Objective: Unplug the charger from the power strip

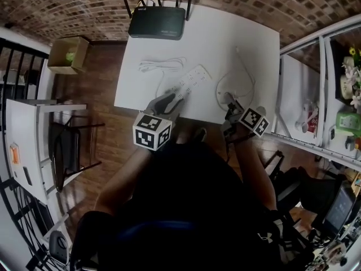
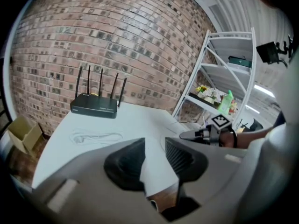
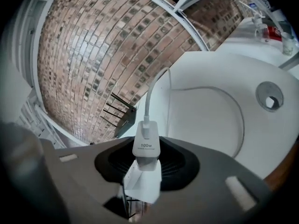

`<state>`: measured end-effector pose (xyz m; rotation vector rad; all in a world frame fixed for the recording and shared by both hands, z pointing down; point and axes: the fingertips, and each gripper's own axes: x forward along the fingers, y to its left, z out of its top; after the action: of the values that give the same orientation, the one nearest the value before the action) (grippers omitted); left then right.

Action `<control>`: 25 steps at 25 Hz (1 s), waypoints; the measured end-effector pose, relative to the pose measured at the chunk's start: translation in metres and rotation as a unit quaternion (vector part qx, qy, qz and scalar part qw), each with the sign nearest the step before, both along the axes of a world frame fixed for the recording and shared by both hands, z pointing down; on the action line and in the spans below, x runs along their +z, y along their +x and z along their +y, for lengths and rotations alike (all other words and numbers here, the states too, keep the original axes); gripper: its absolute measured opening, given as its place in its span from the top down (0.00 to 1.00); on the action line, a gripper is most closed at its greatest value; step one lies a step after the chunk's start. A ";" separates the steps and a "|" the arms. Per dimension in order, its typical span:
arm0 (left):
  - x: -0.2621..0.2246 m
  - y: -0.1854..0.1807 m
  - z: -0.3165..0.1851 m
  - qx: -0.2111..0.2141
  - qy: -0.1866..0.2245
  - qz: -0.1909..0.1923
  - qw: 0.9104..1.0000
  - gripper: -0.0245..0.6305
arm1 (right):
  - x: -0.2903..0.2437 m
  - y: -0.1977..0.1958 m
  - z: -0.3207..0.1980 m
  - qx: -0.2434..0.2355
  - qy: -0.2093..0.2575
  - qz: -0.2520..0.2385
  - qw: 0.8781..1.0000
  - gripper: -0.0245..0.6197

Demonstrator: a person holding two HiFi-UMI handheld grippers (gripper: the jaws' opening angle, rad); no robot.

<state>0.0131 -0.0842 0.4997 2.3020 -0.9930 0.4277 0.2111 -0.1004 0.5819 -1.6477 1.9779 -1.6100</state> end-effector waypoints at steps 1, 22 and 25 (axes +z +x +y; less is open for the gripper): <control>0.000 0.000 0.000 0.000 0.000 -0.001 1.000 0.76 | 0.005 0.002 0.001 0.004 -0.006 -0.004 1.000 0.74; 0.015 -0.009 0.013 -0.009 -0.030 -0.021 0.999 0.77 | 0.063 0.014 0.011 0.041 -0.076 -0.054 0.995 0.74; 0.017 -0.007 0.015 -0.006 -0.033 -0.021 0.999 0.77 | 0.069 0.014 0.012 0.044 -0.084 -0.056 0.994 0.74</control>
<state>0.0064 -0.0695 0.5164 2.2368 -0.9972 0.4980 0.2248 -0.0882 0.6509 -1.6338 1.7350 -1.8365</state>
